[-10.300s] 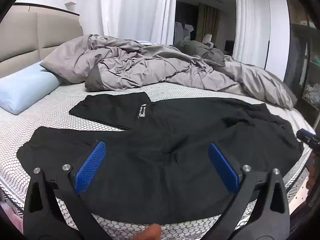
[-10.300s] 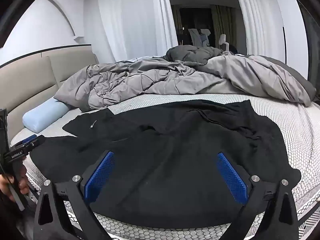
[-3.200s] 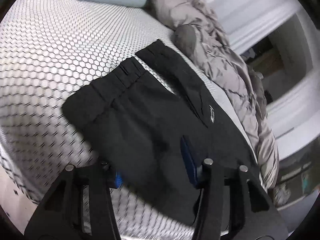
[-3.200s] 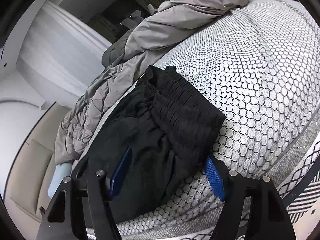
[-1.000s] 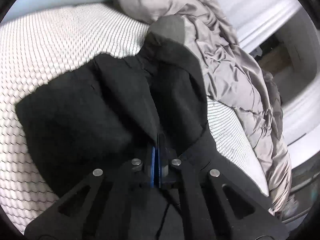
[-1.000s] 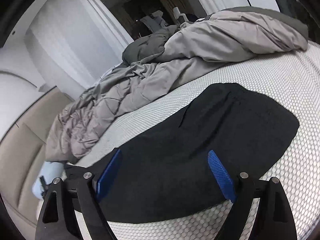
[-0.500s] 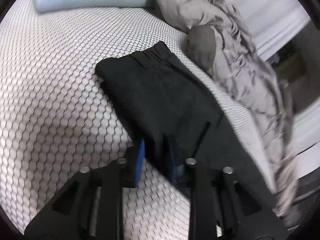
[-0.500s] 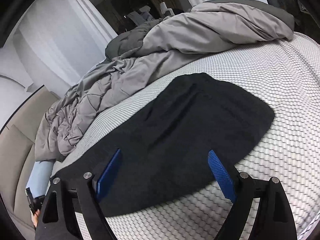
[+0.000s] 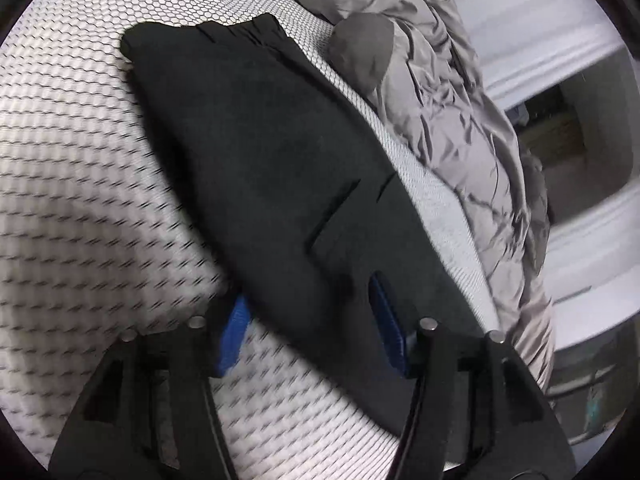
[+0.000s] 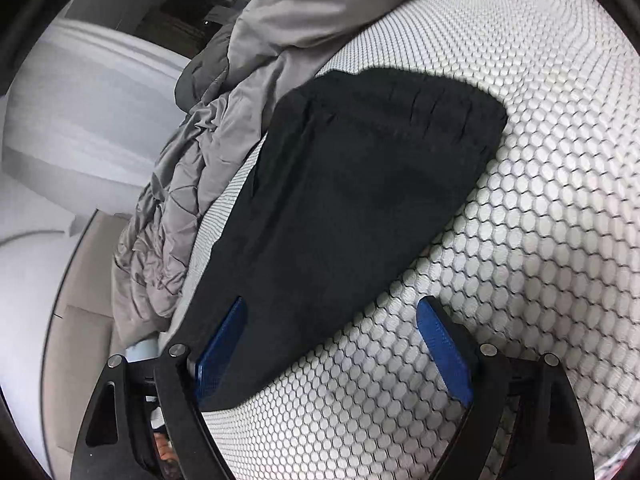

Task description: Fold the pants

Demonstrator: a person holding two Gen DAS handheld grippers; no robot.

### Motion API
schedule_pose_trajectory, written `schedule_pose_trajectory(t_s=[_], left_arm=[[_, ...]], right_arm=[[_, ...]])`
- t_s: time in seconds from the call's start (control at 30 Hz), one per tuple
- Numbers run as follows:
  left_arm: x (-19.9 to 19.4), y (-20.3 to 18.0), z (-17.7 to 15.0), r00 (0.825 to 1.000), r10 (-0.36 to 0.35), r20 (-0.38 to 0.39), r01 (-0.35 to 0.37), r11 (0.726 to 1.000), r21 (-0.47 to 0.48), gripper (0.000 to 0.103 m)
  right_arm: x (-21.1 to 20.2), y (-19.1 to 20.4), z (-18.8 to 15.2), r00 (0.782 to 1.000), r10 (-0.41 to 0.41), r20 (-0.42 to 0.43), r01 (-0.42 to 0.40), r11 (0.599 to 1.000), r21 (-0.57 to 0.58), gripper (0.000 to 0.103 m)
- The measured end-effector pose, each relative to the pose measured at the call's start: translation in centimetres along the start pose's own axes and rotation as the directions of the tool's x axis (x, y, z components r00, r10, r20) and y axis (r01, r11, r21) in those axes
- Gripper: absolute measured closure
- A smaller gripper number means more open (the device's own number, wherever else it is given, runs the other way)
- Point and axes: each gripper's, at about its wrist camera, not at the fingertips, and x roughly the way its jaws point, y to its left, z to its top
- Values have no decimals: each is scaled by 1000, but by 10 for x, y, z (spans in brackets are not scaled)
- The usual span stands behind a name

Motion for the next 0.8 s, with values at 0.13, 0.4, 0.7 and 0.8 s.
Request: schedule_pose_trajectory(t_s=[0.13,0.4,0.7,0.8], left_arm=[[30,-11,13,1000,23,9,-23,1000,3,94],[-10,-20,10,998,11,70,-19,993,114,98],[-92,45,-48,989,131,62,-139,979,149,82],[-109,44,-43,988,139,75,-149,976,158,70]], right_arm=[[18,-3,18,993,95,73,-99,994,53,17],[29,10,23,992,12,127,-6,999,-45,93],[-38,-4,-66,997,-71,16,73,989,-129,83],[-50,-18,-75,999,-46,6,46,996,-79,58]])
